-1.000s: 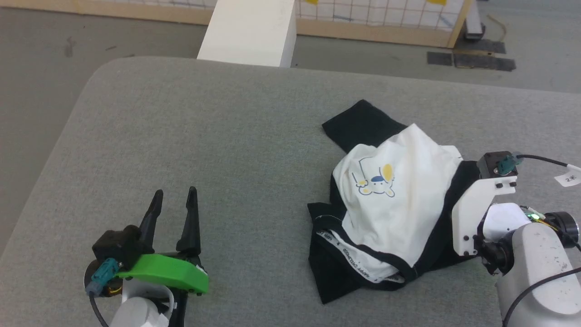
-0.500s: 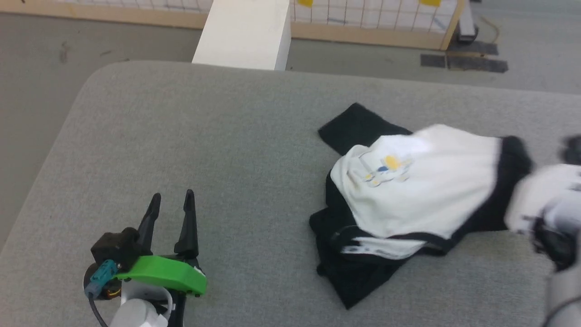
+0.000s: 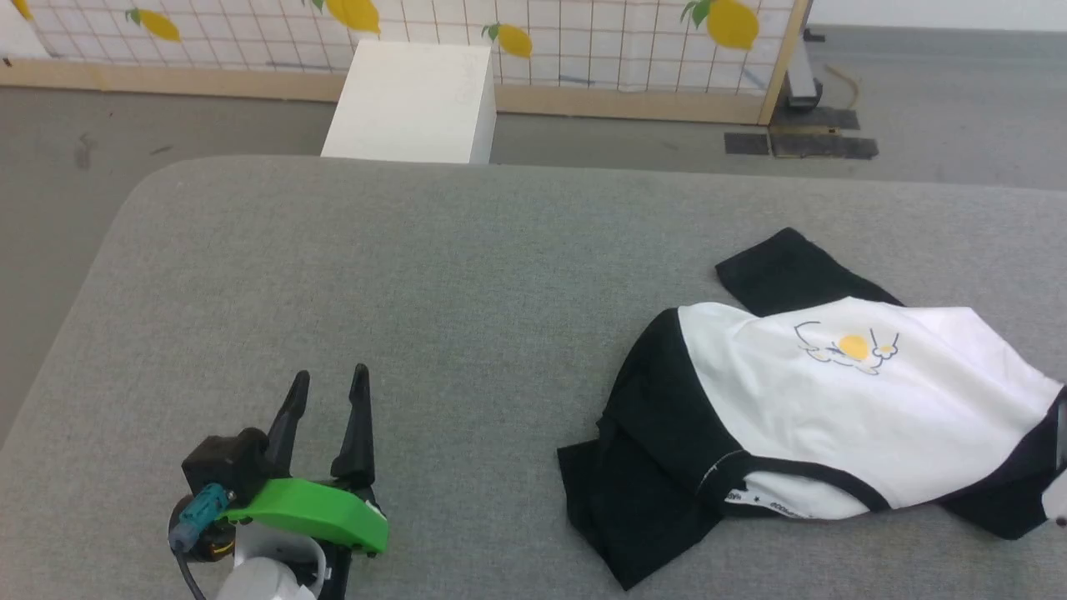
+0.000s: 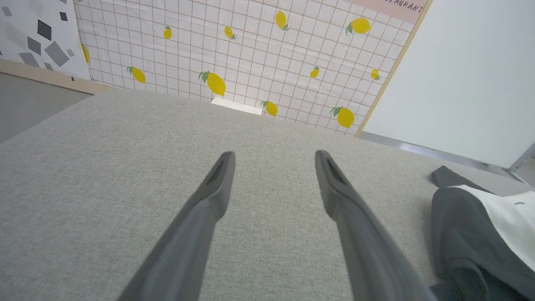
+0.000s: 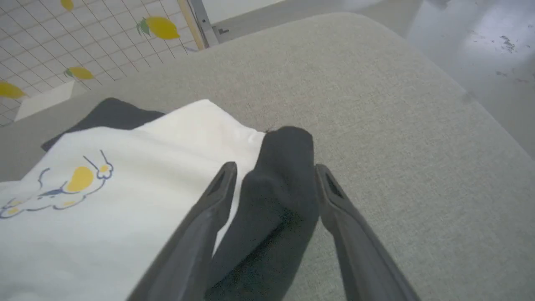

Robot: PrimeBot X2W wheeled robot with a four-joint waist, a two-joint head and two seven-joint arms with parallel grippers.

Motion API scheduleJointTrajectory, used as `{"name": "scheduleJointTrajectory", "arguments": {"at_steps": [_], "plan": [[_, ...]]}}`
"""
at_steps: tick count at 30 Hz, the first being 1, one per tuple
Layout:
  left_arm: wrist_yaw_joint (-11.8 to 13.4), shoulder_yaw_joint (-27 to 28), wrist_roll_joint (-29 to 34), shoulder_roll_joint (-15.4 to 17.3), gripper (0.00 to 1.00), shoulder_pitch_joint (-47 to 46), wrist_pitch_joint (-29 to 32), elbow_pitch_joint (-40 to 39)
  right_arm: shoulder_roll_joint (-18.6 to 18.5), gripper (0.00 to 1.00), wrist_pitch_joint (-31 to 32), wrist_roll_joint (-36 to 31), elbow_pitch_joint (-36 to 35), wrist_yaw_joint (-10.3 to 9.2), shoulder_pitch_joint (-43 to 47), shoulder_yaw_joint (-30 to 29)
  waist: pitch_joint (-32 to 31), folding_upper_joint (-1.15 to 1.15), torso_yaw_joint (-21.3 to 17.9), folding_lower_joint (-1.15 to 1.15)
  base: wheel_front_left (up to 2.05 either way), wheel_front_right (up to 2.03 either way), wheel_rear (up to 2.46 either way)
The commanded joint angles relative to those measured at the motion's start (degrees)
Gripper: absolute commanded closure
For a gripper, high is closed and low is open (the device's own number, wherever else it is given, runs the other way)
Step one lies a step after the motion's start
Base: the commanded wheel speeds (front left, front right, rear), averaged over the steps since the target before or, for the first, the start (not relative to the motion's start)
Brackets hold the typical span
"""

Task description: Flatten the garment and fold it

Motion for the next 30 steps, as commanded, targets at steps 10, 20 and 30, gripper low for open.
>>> {"name": "scheduleJointTrajectory", "arguments": {"at_steps": [10, 20, 30], "plan": [[-1.31, -8.63, -5.20, -1.77, 0.00, -7.82, 11.05, -1.13, 0.03, 0.00, -12.64, 12.37, -2.86, -0.08, 3.83, 5.75, -2.59, 0.00, -2.69, 0.00, 0.00, 0.00, 0.00], [1.36, -27.03, -5.95, -2.33, 0.00, -15.01, 43.81, 5.59, 0.03, 0.00, -13.99, 13.90, -3.19, -0.08, 5.41, 8.88, -0.73, 0.00, -7.51, 0.00, 0.00, 0.00, 0.00], [2.40, -33.14, -4.05, -0.58, 0.90, -14.76, 58.55, 10.28, 0.04, 0.00, -15.34, 15.00, -3.35, -0.08, 5.53, 10.43, 2.04, 0.00, -10.49, 0.00, 0.00, 0.00, 0.00]]}}
